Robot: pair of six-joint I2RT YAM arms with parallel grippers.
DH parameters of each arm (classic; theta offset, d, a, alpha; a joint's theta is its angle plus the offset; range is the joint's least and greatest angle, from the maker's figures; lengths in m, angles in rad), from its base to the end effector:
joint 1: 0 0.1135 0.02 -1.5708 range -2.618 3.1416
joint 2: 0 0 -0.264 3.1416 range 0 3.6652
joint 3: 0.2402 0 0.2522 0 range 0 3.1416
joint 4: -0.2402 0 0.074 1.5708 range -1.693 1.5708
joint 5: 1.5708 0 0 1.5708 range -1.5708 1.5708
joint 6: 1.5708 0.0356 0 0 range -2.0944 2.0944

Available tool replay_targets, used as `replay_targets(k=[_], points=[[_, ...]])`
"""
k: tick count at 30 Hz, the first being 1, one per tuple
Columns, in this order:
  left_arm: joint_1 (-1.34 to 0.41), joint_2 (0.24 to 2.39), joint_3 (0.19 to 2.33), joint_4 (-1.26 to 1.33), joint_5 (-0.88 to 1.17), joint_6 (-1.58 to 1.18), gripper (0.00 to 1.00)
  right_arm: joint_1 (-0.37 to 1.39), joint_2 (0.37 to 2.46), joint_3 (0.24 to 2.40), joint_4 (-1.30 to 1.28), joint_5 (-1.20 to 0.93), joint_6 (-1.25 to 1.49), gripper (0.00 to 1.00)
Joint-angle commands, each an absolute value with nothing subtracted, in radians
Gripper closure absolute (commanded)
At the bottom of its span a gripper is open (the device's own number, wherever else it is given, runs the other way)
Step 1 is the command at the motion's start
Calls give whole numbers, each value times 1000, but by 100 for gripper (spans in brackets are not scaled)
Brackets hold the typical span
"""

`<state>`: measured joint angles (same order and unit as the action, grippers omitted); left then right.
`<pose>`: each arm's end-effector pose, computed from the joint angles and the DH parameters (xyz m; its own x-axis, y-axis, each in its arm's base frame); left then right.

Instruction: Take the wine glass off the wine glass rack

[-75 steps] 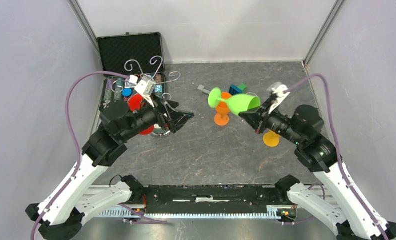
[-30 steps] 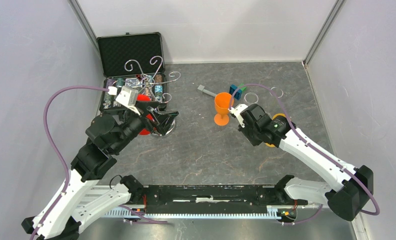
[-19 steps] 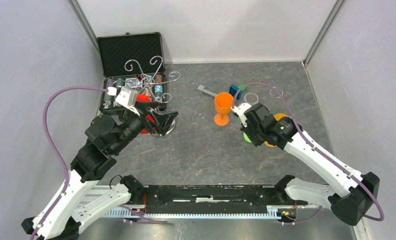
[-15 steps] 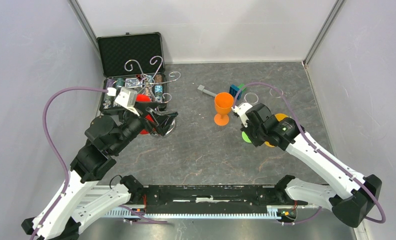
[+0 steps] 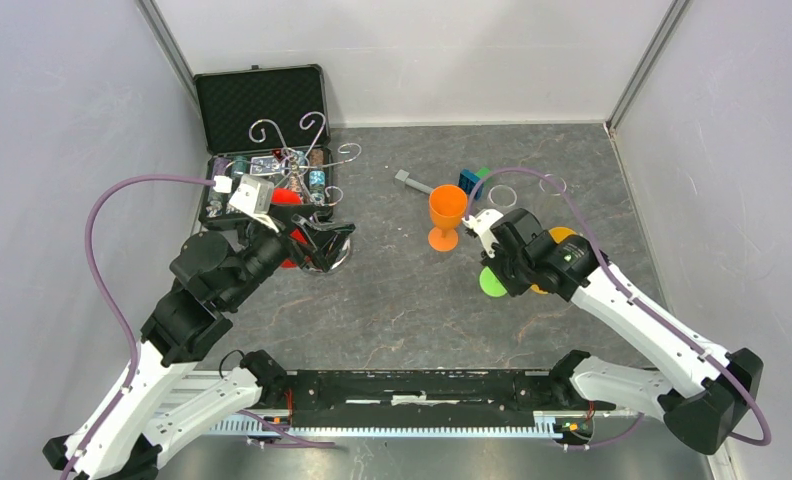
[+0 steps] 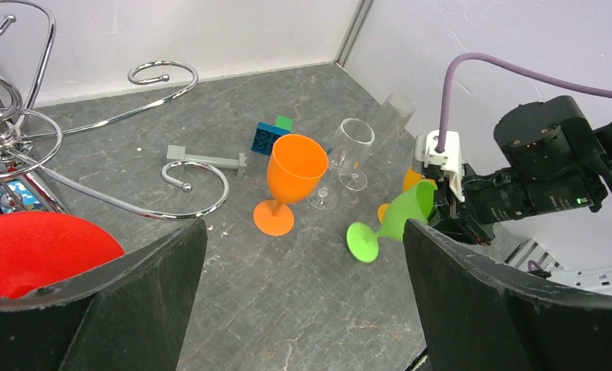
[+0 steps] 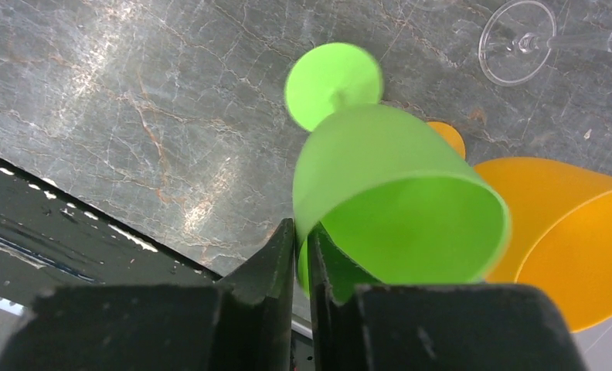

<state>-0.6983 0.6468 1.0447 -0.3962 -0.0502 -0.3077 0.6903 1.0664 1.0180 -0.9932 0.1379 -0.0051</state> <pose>0.0942 -0.0767 0.4230 -0.1816 -0.2425 -0.9530 0.5757 0.7595 -0.3029 0.1536 0.1205 0.2984 -0.6626 -0.5538 -0.5042 -0.5806 0.8051 -0.1212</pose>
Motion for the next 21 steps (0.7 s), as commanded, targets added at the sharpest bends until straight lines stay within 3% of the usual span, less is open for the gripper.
replay_targets(k=[1,6,13,18,21], points=[[-700,635,1045,-374,-66,-281,0,691,1091,1038,-996,173,-3,79],[-700,627,1048,-380,-79,-279,0,692,1113,1050,-996,217,-2,66],[-701,611,1060,-395,-126,-288,0,692,1136,1095,-970,260,-2,63],[-700,566,1076,-442,-232,-292,0,691,1084,1125,-913,184,-16,37],[-700,525,1090,-484,-315,-287,0,692,1012,1136,-852,122,-29,26]])
